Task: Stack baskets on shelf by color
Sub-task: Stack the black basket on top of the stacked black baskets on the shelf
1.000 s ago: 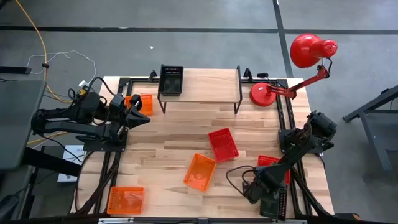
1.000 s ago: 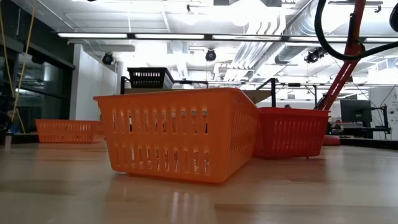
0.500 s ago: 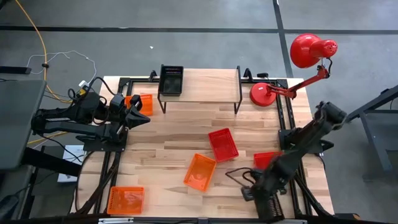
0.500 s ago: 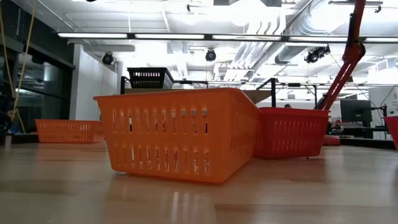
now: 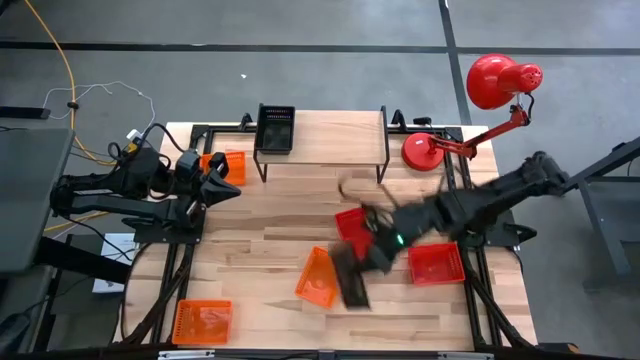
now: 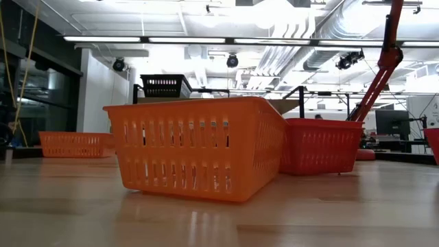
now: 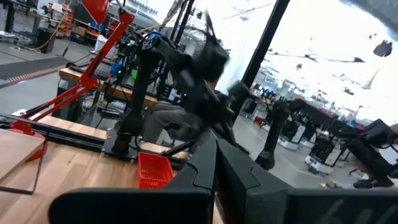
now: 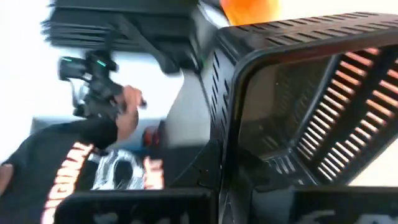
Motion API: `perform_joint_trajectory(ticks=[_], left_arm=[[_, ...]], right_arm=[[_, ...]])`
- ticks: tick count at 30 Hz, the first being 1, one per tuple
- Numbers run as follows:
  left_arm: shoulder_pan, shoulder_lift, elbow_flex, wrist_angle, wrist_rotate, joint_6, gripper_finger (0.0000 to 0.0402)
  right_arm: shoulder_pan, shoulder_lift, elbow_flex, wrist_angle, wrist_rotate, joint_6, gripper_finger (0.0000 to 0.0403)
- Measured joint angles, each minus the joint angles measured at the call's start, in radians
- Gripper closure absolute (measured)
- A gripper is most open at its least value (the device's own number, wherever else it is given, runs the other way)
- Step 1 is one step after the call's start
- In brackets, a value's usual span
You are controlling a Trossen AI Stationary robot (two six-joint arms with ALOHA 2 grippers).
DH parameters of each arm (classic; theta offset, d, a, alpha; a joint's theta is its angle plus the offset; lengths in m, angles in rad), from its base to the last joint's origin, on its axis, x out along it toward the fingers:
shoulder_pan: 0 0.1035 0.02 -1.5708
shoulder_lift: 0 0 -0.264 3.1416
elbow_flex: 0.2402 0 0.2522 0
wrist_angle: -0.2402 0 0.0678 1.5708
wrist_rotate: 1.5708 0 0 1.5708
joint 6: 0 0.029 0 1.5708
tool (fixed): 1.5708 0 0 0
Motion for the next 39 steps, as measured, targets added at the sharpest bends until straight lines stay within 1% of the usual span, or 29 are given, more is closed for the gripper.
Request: perform_joint_trajectory(ticks=[3, 6, 8, 10, 11, 13, 16, 19, 21, 23, 25, 28, 31, 34, 39], left_arm=[[0.000, 0.000, 0.000, 0.029, 0.000, -0.029, 0.0401], [0.000, 0.000, 0.000, 0.078, -0.001, -0.050, 0.0401], [0.000, 0.000, 0.000, 0.117, -0.007, -0.067, 0.0401], [0.000, 0.000, 0.001, 0.151, -0.021, -0.089, 0.0401], [0.000, 0.000, 0.001, 0.169, -0.031, -0.103, 0.0402], [0.000, 0.000, 0.001, 0.195, -0.048, -0.136, 0.0401], [0.000, 0.000, 0.001, 0.218, -0.061, -0.160, 0.0401], [0.000, 0.001, 0.001, 0.232, -0.067, -0.161, 0.0402], [0.000, 0.011, 0.001, 0.233, -0.110, -0.172, 0.0401], [0.000, 0.030, 0.001, 0.232, -0.160, -0.199, 0.0398], [0.001, 0.065, 0.001, 0.233, -0.179, -0.204, 0.0390], [0.001, 0.127, 0.001, 0.230, -0.184, -0.212, 0.0366], [0.001, 0.194, 0.007, 0.200, -0.188, -0.236, 0.0331], [0.015, 0.252, 0.056, 0.088, -0.195, -0.263, 0.0290], [0.050, 0.341, 0.109, -0.114, -0.185, -0.389, 0.0225]], right_arm=[[-0.133, 0.050, 0.128, -0.002, -0.064, -0.332, 0.0402], [-0.232, 0.115, 0.289, -0.033, -0.124, -0.688, 0.0402], [-0.274, 0.162, 0.407, -0.114, -0.142, -0.949, 0.0402], [-0.300, 0.216, 0.532, -0.237, -0.151, -1.212, 0.0402], [-0.311, 0.243, 0.594, -0.317, -0.145, -1.327, 0.0402], [-0.324, 0.302, 0.713, -0.479, -0.090, -1.506, 0.0403], [-0.337, 0.389, 0.870, -0.708, 0.030, -1.695, 0.0403], [-0.344, 0.468, 0.990, -0.872, 0.121, -1.830, 0.0403], [-0.345, 0.511, 1.048, -0.949, 0.167, -1.892, 0.0403], [-0.340, 0.550, 1.090, -1.018, 0.189, -1.950, 0.0403], [-0.329, 0.580, 1.114, -1.066, 0.216, -2.001, 0.0403], [-0.304, 0.591, 1.090, -1.091, 0.267, -2.071, 0.0403], [-0.274, 0.591, 1.050, -1.119, 0.295, -2.116, 0.0403], [-0.243, 0.591, 1.010, -1.140, 0.346, -2.130, 0.0403], [-0.203, 0.591, 0.922, -1.143, 0.419, -2.154, 0.0403]])
